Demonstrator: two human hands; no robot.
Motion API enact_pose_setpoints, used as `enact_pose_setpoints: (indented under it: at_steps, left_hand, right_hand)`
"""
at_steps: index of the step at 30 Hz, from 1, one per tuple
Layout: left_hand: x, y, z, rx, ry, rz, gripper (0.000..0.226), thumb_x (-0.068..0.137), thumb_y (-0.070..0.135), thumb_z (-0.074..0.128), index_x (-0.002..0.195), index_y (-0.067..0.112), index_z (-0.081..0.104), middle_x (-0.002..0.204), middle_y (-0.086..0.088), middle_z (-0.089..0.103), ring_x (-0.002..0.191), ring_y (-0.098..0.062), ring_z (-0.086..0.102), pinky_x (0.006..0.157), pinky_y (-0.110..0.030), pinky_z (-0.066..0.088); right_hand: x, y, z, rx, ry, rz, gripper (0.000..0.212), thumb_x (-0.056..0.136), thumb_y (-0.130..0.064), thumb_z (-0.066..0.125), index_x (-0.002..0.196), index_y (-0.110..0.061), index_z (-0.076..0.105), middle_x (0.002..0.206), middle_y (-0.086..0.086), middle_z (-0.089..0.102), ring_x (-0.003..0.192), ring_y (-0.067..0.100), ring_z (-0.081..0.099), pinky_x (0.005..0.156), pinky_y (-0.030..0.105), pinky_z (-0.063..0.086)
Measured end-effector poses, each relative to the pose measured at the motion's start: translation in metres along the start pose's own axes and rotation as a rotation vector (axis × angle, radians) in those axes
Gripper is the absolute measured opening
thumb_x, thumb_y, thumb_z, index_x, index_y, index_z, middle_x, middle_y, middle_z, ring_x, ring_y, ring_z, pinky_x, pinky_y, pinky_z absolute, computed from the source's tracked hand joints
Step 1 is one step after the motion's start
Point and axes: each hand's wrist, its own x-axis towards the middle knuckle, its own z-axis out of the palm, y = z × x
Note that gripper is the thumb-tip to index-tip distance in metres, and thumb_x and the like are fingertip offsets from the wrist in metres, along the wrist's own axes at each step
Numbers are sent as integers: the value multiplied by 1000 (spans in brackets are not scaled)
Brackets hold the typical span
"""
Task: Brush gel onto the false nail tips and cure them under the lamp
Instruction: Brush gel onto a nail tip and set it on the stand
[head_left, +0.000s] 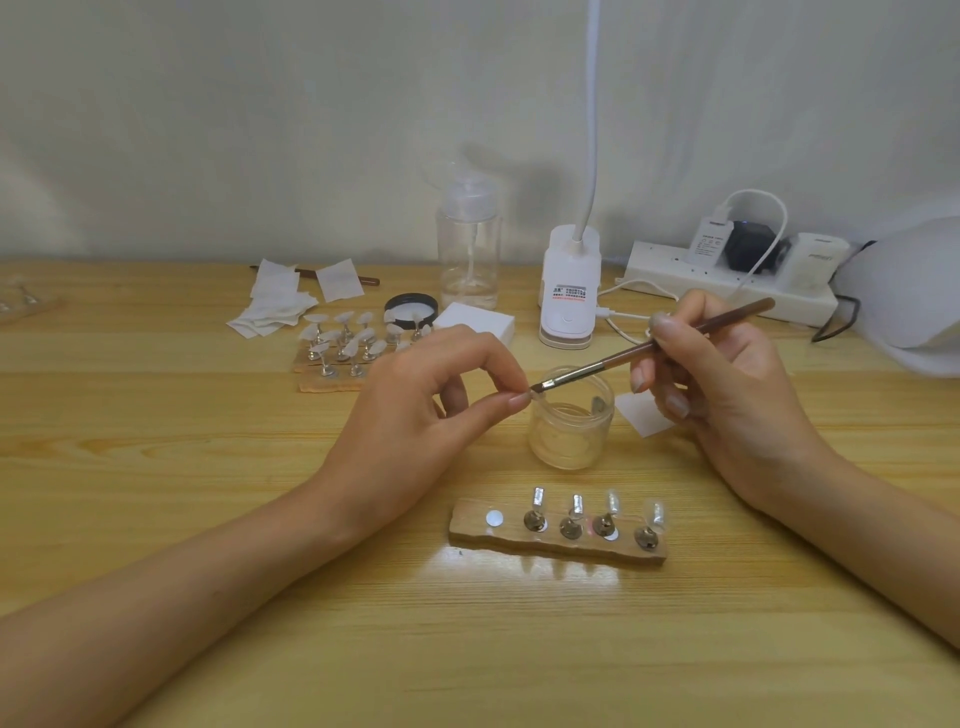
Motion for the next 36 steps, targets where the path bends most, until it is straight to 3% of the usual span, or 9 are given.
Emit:
enact_pose_setpoints:
  at_steps: [5,9,13,19,23,36]
  left_hand:
    - [0,-1,0,27,14,12,10,90,19,75,87,27,70,90,13,65,63,-12,52,62,-11,38]
    - [0,-1,0,36,18,24,11,90,19,75,87,28,69,91,14,64,65,-13,52,62,-11,38]
    - [0,-1,0,44,21,26,9,89,19,76,87,26,70,90,12,65,67,-15,53,62,-12,40]
    - [0,0,0,37,22,25,10,89,18,76,87,26,70,91,13,65,67,-16,53,62,-11,40]
    - [0,0,0,19,19,4,9,89,18,76,86,25,70,90,13,66,67,-14,53,62,-10,39]
    - [0,-1,0,8,10,-8,8,88,20,76,86,26,71,89,14,66,64,-11,51,61,-9,39]
  right_hand:
    - [1,0,-1,22,60,26,22,82,-30,62,76,-18,44,58,3,61,41,9,34,43,22,21]
    - [0,-1,0,4,-4,0,24,84,-31,61,76,-17,44,60,4,62,41,9,36,45,27,18]
    - [1,0,0,2,51,40,23,82,-29,62,75,-17,43,57,4,60,40,9,33,40,19,22]
    - [1,0,0,28,-16,-4,21,87,-26,58,74,-17,44,58,4,61,40,7,36,40,15,26]
    - [2,1,-2,26,48,24,21,84,-28,61,75,-18,45,57,4,60,39,8,32,39,16,26]
    - [1,1,-1,38,-13,-30,24,90,-27,62,73,-21,46,59,4,63,41,9,38,41,17,26]
